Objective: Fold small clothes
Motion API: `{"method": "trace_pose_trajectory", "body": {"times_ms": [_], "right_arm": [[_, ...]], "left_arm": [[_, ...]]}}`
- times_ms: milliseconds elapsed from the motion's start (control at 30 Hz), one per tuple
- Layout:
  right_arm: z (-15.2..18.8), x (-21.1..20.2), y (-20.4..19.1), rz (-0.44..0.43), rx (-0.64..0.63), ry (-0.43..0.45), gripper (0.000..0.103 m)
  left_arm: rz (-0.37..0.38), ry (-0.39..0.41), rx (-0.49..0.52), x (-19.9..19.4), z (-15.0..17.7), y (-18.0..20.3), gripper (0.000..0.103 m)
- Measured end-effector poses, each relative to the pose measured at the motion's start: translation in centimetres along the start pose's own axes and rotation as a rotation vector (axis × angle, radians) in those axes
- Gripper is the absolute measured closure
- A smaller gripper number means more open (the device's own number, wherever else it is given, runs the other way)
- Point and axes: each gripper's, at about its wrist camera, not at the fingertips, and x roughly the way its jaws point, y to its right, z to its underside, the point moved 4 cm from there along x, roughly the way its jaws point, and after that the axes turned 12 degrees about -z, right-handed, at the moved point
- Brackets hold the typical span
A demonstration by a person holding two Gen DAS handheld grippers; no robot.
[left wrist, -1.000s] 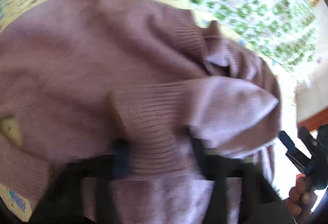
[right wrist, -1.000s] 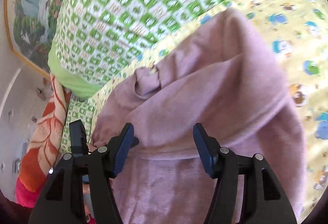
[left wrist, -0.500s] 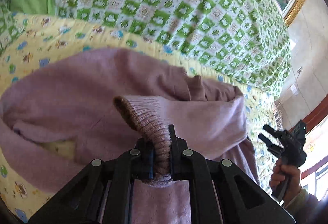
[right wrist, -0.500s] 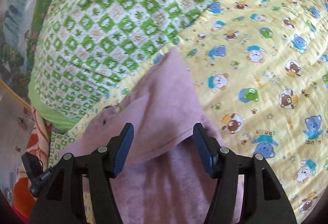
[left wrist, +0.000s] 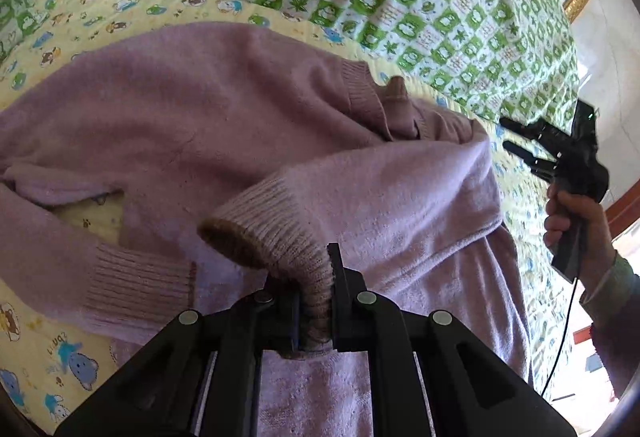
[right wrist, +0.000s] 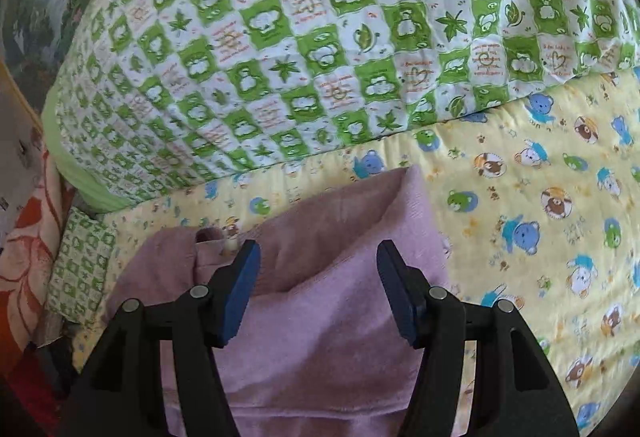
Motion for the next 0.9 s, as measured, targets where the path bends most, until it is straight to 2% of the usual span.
{"method": "trace_pose_trajectory", "body": {"times_ms": [67, 167, 233, 300, 367, 433, 467, 533, 633, 733, 800, 900], "right_arm": [[-0.4, 0.7, 2.3, 0.074, 0.021, -0.004, 0.041], [-0.5, 1.4, 5.8, 0.116, 0.088, -0.022, 0.041], [-0.3, 2.1, 7.2, 0.1, 0.124, -0.056, 0.041], [0.2, 2.5, 7.5, 0.043, 0.144, -0.078, 0.041], [0.8, 3.1, 7.2, 0.009, 0.119, -0.1, 0.041], [1.3, 3.6, 6.7, -0.047, 0.107, -0.121, 0.059], [1.5, 3.8, 6.6, -0.084, 0.123, -0.128, 0.091], [1.3, 3.0, 6.4, -0.094, 0.132, -0.107, 0.092], [-0.2, -0.5, 6.7, -0.074, 0.146, 0.001, 0.093], [-1.1, -2.5, 7.6, -0.01, 0.145, 0.054, 0.093], [-0.6, -1.8, 8.7, -0.006, 0.177, 0.014, 0.093], [0.5, 0.3, 9.1, 0.046, 0.163, -0.06, 0.092]], "left_arm": [[-0.01, 0.009, -0.004, 0.1, -0.6, -0.4, 0.094], [-0.02, 0.017, -0.006, 0.3, -1.3, -0.6, 0.094], [-0.029, 0.022, -0.015, 0.5, -1.6, -0.6, 0.094], [-0.033, 0.018, -0.019, 0.8, -1.5, -0.6, 0.094], [-0.039, 0.007, -0.012, 1.2, -1.2, -0.5, 0.094], [-0.048, -0.004, -0.006, 1.6, -1.0, -0.4, 0.095], [-0.05, -0.006, -0.004, 1.7, -1.1, -0.3, 0.095], [-0.038, 0.007, -0.005, 1.4, -1.8, 0.1, 0.095], [0.019, 0.081, 0.015, 0.0, -3.8, 1.4, 0.095], [0.001, 0.084, 0.064, 0.7, -5.2, 2.4, 0.095], [-0.017, 0.054, 0.077, 2.3, -5.3, 2.3, 0.095], [-0.063, -0.029, 0.079, 5.3, -4.5, 1.3, 0.095]]}}
